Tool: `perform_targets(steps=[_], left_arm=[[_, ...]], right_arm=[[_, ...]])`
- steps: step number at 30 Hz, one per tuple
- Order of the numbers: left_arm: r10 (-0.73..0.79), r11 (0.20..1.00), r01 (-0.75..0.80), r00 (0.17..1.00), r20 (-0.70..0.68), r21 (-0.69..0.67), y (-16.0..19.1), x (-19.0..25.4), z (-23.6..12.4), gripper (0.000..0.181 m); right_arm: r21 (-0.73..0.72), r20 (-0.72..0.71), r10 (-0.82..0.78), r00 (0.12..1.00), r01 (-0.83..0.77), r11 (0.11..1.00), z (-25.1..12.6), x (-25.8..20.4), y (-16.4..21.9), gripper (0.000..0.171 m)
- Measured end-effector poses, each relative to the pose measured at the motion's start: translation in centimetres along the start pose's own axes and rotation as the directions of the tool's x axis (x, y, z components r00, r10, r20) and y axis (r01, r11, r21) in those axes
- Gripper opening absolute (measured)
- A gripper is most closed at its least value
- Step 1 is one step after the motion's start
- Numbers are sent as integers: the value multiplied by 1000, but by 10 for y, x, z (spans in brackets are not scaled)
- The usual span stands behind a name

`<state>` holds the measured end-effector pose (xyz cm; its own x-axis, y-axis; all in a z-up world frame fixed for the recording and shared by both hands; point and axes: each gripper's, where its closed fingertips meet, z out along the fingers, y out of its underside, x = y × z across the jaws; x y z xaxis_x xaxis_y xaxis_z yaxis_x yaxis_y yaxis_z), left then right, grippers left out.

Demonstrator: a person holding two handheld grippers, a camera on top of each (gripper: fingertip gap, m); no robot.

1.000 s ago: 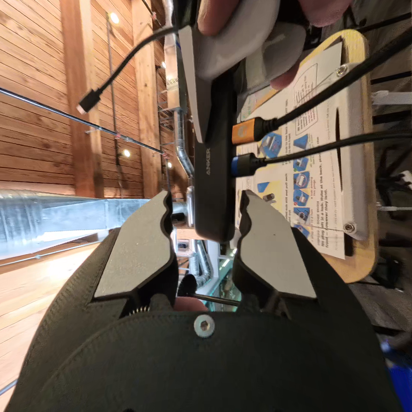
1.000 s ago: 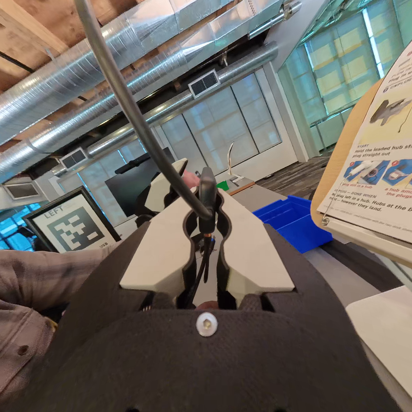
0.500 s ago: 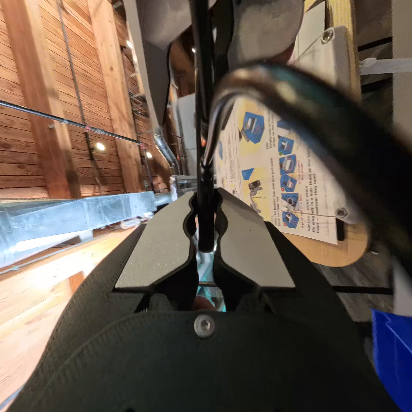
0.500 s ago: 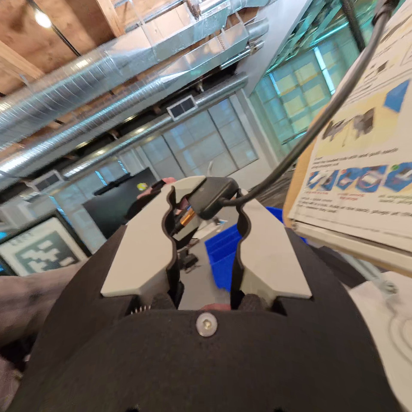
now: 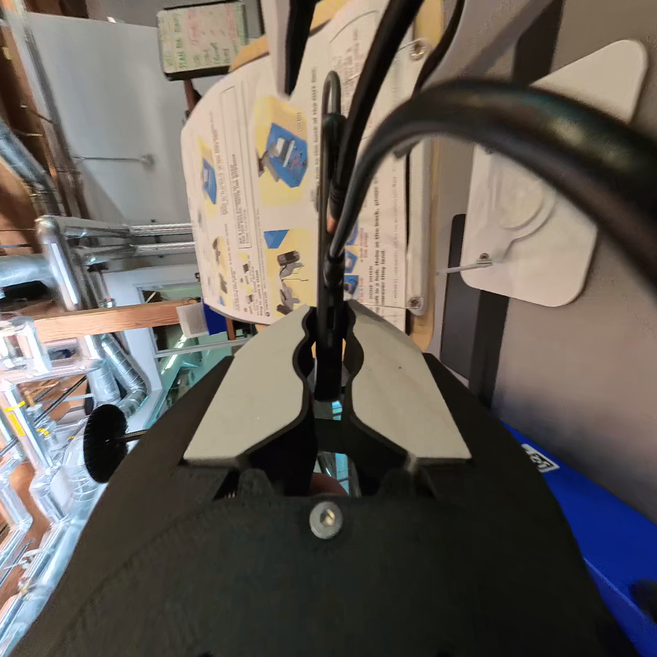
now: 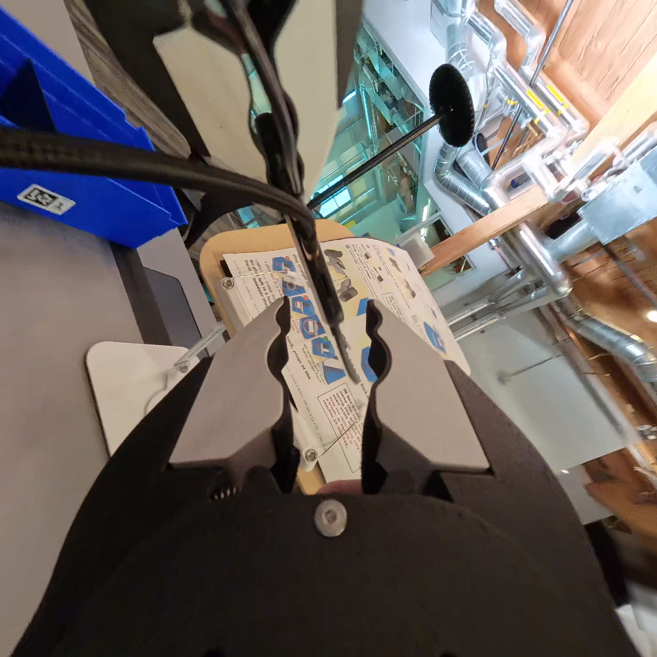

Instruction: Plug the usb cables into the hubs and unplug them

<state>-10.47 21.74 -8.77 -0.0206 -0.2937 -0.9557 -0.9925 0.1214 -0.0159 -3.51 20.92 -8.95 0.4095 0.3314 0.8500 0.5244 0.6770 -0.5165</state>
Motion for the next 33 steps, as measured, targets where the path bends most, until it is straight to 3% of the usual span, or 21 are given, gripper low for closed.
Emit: perform_targets(steps=[7,13,17,19,23,33], left_arm=[[25,1000,-24,992,-127,14,-22,16,-14,12],[19,997,-10,993,-116,81,-35,5,-27,18],[-18,985,37,994,-107,171,-44,-11,-49,56],[9,977,7,997,-75,212,-46,-19,-61,65],[-17,958,56,990,-139,282,-53,-19,-76,81],[6,923,116,949,-315,368,-79,7,-95,26]], right_arm=[[-18,-6,-120,993,120,993,11,-17,1,17],[87,58,51,997,-56,995,3,-16,-6,10],[172,130,204,970,-224,959,-8,-6,-16,8],[227,194,265,945,-306,925,-16,-3,-24,8],[309,327,273,905,-375,874,-31,-10,-41,8],[383,465,197,863,-397,834,-47,-29,-70,8]])
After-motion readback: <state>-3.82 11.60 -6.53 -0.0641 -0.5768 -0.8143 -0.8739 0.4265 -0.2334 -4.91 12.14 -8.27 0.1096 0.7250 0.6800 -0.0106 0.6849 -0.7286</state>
